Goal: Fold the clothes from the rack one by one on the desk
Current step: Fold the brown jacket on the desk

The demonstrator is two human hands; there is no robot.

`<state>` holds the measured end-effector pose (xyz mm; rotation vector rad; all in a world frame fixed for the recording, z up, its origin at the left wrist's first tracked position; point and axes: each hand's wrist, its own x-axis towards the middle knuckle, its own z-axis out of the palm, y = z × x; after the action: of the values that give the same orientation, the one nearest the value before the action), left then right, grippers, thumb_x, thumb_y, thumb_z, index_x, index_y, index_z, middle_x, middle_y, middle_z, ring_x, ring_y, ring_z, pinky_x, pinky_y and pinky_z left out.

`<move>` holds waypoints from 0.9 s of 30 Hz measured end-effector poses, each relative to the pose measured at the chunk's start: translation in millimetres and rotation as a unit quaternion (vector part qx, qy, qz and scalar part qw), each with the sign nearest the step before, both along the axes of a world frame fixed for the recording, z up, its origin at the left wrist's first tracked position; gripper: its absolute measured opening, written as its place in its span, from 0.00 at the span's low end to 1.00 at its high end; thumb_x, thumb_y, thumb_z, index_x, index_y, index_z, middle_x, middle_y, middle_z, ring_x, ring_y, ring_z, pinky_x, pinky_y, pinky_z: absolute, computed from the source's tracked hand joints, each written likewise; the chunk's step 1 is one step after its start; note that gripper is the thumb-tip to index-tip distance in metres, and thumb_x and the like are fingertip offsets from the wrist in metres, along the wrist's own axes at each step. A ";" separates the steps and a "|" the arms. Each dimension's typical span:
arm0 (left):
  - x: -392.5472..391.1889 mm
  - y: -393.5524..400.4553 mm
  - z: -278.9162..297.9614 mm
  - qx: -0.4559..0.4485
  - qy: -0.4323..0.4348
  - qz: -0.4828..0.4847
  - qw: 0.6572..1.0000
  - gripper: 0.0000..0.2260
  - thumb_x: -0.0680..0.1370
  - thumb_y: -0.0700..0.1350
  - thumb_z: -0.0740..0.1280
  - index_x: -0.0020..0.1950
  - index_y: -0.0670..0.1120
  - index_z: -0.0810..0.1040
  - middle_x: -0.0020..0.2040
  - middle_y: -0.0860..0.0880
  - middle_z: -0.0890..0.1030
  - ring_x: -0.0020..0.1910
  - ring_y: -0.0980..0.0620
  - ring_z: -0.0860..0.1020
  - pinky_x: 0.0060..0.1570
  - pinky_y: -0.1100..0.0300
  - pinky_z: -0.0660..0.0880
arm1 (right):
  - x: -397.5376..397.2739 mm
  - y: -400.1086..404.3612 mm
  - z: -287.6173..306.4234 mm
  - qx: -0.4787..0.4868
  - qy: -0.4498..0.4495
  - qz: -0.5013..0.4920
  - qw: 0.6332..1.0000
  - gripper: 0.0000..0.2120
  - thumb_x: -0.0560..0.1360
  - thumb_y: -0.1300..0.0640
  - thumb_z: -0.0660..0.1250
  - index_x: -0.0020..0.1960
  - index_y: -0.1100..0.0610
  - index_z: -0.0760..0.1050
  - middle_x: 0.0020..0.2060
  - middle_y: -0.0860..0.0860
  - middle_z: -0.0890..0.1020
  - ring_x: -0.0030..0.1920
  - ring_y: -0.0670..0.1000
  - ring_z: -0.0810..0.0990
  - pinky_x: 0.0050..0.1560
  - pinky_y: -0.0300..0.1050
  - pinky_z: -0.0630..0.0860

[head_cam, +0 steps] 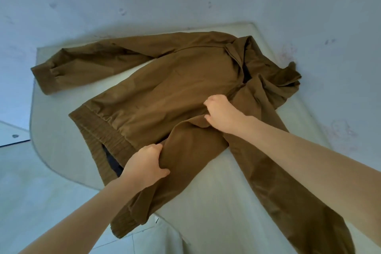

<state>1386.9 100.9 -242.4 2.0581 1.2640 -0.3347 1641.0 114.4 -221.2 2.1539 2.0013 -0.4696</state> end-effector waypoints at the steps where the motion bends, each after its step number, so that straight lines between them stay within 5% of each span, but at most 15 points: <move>1: -3.8 -3.2 1.9 0.014 0.012 -0.017 1.000 0.21 0.75 0.53 0.70 0.66 0.51 0.72 0.57 0.54 0.75 0.56 0.53 0.74 0.59 0.58 0.75 | -9.5 -8.7 -1.2 -0.040 0.035 0.053 0.997 0.24 0.80 0.55 0.62 0.73 0.61 0.62 0.70 0.57 0.66 0.73 0.60 0.60 0.74 0.52 0.55; 4: -7.0 -7.6 9.3 0.030 0.026 -0.065 0.997 0.17 0.79 0.50 0.65 0.67 0.50 0.71 0.61 0.52 0.73 0.60 0.52 0.73 0.62 0.57 0.72 | -15.3 -22.9 -14.8 -0.083 0.058 0.046 0.994 0.29 0.78 0.53 0.64 0.75 0.53 0.57 0.71 0.55 0.66 0.73 0.60 0.60 0.74 0.57 0.57; 8: -13.3 1.6 25.6 -0.050 0.005 -0.044 0.998 0.12 0.82 0.51 0.59 0.64 0.53 0.64 0.58 0.51 0.76 0.52 0.53 0.77 0.57 0.55 0.77 | 9.5 -26.3 -14.9 -0.044 0.095 0.039 0.994 0.05 0.80 0.54 0.59 0.55 0.49 0.71 0.53 0.50 0.75 0.59 0.56 0.71 0.62 0.57 0.68; 11: -24.0 19.4 37.5 -0.130 -0.058 0.020 0.990 0.06 0.81 0.52 0.61 0.56 0.53 0.70 0.54 0.52 0.76 0.50 0.55 0.77 0.55 0.56 0.77 | 27.6 -21.4 -3.4 -0.065 0.166 0.007 0.984 0.10 0.80 0.58 0.57 0.43 0.45 0.69 0.43 0.48 0.77 0.47 0.52 0.76 0.53 0.59 0.74; 13: -31.2 32.4 40.8 -0.153 -0.082 0.062 0.983 0.08 0.79 0.54 0.65 0.54 0.52 0.74 0.53 0.53 0.77 0.50 0.56 0.77 0.53 0.61 0.76 | 32.7 -16.1 0.3 -0.047 0.193 -0.014 0.980 0.10 0.80 0.59 0.56 0.44 0.48 0.71 0.39 0.50 0.78 0.39 0.53 0.78 0.46 0.60 0.77; 18: -43.0 49.5 14.5 -0.002 -0.035 0.144 0.989 0.10 0.77 0.56 0.67 0.54 0.52 0.75 0.51 0.52 0.78 0.48 0.52 0.77 0.53 0.56 0.77 | 20.2 -1.6 -13.1 0.051 0.118 -0.063 0.990 0.06 0.82 0.51 0.57 0.53 0.51 0.70 0.41 0.50 0.79 0.39 0.51 0.77 0.39 0.49 0.75; 24: -29.5 31.7 -15.2 0.164 0.106 0.081 0.977 0.09 0.84 0.49 0.52 0.62 0.51 0.67 0.52 0.51 0.76 0.44 0.50 0.77 0.39 0.56 0.74 | 1.5 12.3 -50.3 0.062 0.017 -0.134 0.989 0.13 0.81 0.46 0.57 0.54 0.55 0.70 0.47 0.55 0.81 0.48 0.59 0.80 0.48 0.53 0.73; 27: -28.3 25.3 -26.6 0.212 0.134 0.046 0.967 0.08 0.83 0.49 0.54 0.61 0.50 0.67 0.50 0.52 0.75 0.41 0.53 0.76 0.34 0.60 0.70 | -1.3 16.9 -62.5 0.057 -0.033 -0.119 0.991 0.12 0.81 0.46 0.58 0.53 0.55 0.70 0.48 0.54 0.81 0.49 0.59 0.80 0.49 0.52 0.69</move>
<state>1358.6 126.2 -269.0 2.3563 1.7095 -0.3291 1639.7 131.3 -283.7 2.4582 1.7854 -0.3176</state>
